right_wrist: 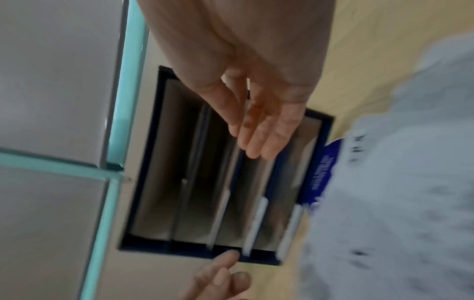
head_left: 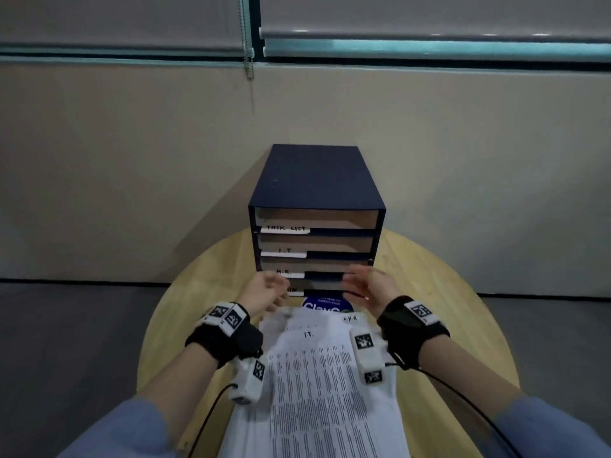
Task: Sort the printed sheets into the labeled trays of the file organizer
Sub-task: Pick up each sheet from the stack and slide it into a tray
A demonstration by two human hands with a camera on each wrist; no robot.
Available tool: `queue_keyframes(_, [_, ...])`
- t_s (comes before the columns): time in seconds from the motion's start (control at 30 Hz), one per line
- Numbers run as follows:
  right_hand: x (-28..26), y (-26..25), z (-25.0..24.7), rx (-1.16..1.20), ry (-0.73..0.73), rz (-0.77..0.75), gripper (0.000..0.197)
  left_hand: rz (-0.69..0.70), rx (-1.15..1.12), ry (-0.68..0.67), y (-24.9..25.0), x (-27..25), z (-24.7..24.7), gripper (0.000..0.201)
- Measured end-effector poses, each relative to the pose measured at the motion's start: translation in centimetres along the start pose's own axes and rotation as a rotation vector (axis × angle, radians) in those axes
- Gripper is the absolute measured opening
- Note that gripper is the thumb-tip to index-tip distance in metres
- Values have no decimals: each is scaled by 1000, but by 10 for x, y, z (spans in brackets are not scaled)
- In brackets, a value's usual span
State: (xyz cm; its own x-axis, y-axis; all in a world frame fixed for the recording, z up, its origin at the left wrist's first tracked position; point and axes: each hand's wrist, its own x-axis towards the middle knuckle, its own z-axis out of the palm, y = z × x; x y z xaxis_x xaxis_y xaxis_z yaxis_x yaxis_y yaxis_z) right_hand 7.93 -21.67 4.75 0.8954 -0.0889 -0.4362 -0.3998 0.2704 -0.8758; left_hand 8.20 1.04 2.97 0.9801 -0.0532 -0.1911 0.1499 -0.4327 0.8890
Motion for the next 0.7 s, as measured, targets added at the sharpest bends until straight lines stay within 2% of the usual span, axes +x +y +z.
queue_keyframes(0.07, [-5, 33, -14, -268, 47, 83, 13, -20, 337, -62, -30, -6, 7, 19])
queue_keyframes(0.17, [-8, 88, -32, -629, 107, 151, 18, -58, 756, -178, -68, -18, 20, 59])
queue_keyframes(0.27, [-10, 123, -41, -756, 121, 127, 24, -53, 851, -195, -86, -30, 29, 78])
queue_keyframes(0.37, [-21, 129, -41, -808, 122, 124, 38, -13, 862, -107, -91, -36, 32, 68])
queue_keyframes(0.43, [-23, 127, -42, -821, 122, 120, 40, 56, 805, 7, -86, -38, 34, 39])
queue_keyframes(0.5, [-24, 121, -45, -774, 121, 114, 41, 84, 580, 96, -79, -39, 31, 14])
queue_keyframes(0.6, [-29, 112, -52, -654, 148, 117, 44, 61, 149, 78, -70, -36, 22, 8])
queue_keyframes(0.7, [-34, 109, -55, -666, 137, 91, 48, 2, -38, 31, -64, -34, 15, 9])
